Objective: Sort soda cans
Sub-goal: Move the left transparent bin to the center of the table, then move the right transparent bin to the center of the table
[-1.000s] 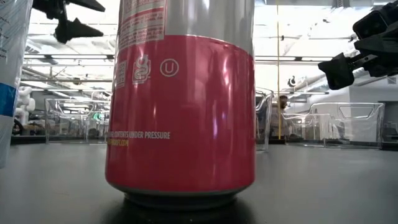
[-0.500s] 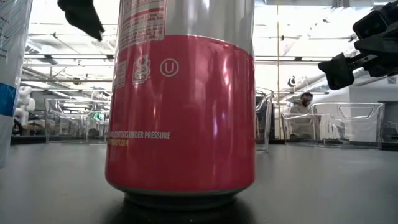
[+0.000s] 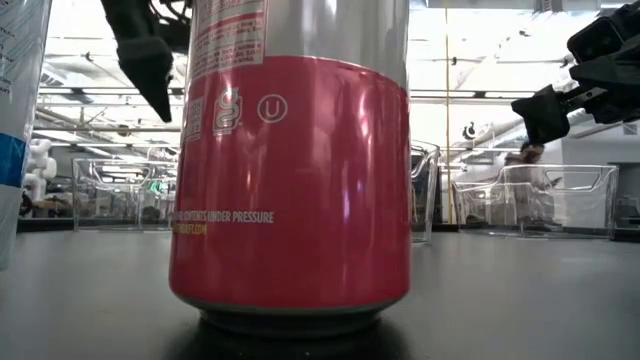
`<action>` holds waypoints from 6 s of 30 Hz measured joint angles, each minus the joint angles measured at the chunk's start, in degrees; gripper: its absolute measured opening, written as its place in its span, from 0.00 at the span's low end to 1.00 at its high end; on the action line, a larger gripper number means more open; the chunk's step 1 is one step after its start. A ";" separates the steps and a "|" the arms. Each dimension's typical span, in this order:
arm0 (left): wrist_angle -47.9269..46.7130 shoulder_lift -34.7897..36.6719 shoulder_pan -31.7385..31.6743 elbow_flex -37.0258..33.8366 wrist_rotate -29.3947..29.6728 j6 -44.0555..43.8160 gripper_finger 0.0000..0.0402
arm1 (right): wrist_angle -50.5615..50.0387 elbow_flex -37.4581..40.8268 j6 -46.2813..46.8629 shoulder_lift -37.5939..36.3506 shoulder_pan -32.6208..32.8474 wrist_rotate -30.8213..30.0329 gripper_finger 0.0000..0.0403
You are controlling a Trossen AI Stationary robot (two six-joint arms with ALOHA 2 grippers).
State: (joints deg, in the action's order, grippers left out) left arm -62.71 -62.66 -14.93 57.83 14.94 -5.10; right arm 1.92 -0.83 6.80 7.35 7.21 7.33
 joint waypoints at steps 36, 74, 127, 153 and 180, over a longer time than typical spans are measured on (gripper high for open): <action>10.79 -14.40 -14.67 -8.84 -11.08 16.90 0.03 | -0.01 0.00 0.01 0.01 0.02 0.00 0.79; 3.49 -37.16 23.12 21.96 -18.14 -24.37 0.02 | -0.01 0.00 -0.01 0.00 0.00 0.00 0.79; -1.77 -38.45 24.45 32.49 -17.91 -12.55 0.50 | -0.01 0.00 0.00 0.01 0.01 0.00 0.79; 35.64 19.57 28.53 -14.59 -0.39 -10.80 0.49 | 0.01 -0.01 -0.01 0.00 0.00 0.00 0.79; 33.24 49.21 27.53 -30.15 -2.50 -12.57 0.49 | 0.01 -0.01 -0.01 0.00 0.02 0.00 0.79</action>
State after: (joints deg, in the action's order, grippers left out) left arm -29.47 -13.45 12.60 27.68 12.43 -17.67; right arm 1.93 -0.83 6.79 7.35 7.22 7.33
